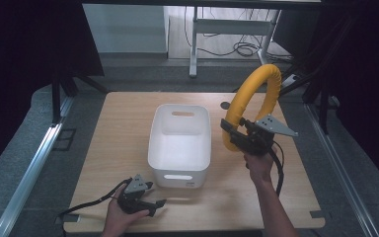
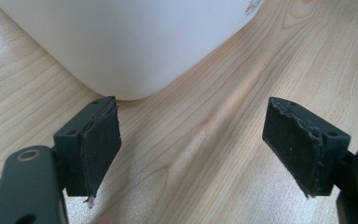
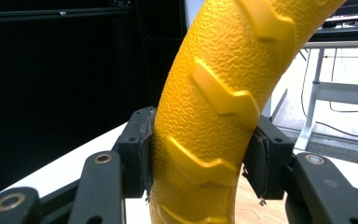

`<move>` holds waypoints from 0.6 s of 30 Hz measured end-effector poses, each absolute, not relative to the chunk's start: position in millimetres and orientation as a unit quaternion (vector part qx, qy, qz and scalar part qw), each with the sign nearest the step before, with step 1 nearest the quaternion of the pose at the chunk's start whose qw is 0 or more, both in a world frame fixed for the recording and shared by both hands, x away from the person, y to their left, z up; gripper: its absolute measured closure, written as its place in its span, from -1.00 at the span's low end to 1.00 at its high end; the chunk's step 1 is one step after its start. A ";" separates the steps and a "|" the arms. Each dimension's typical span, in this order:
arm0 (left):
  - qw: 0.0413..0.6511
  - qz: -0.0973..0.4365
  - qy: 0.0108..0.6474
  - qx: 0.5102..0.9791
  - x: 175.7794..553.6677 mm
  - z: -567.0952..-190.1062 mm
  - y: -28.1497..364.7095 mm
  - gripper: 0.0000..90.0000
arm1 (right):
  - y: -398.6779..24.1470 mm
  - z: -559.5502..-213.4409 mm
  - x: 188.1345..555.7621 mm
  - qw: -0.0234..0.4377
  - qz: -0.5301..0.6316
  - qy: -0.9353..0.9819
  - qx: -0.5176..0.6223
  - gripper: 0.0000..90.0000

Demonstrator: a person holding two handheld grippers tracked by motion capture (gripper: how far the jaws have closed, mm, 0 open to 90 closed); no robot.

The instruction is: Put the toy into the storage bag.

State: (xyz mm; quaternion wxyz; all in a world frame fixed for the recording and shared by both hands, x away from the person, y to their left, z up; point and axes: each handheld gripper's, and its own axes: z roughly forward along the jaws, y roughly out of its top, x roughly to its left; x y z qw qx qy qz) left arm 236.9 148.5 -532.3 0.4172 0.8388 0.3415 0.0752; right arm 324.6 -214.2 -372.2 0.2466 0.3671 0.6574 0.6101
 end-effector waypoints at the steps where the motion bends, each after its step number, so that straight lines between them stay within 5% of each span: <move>1: 0.417 0.075 0.342 0.839 236.9 -532.3 148.4 -0.57 | -212.9 -372.5 324.4 0.249 0.612 0.655 0.367 0.08; 18: 0.418 0.076 0.343 0.838 236.5 -531.4 148.8 -0.57 | -202.3 -362.6 315.5 0.293 0.627 0.629 0.354 0.07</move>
